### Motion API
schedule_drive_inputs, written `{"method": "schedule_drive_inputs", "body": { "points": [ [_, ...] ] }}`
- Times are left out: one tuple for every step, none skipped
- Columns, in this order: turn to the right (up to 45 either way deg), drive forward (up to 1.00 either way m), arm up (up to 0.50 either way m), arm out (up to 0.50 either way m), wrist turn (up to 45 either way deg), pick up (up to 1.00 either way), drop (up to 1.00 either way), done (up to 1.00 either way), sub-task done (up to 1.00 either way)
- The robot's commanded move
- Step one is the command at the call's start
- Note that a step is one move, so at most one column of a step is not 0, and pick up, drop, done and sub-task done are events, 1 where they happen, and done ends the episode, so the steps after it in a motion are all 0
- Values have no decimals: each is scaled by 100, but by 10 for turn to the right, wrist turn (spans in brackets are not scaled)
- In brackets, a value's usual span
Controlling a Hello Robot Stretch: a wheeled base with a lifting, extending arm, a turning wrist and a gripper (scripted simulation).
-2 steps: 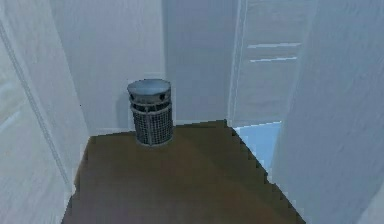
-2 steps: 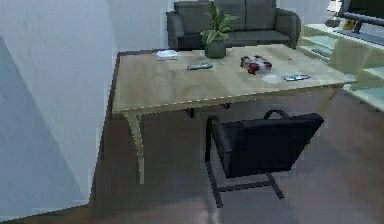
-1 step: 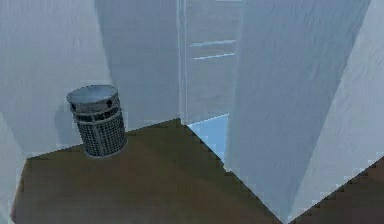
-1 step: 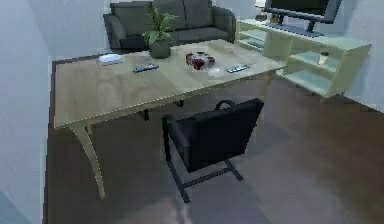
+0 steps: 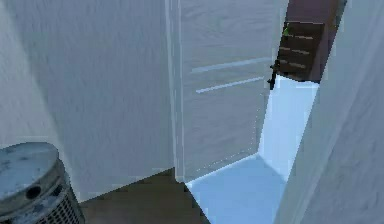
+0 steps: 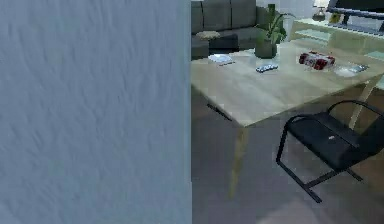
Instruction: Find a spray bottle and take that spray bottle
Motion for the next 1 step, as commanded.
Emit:
{"method": "schedule_drive_inputs", "body": {
  "points": [
    [0,50,0,0,0,0,0,0,0]
  ]
}}
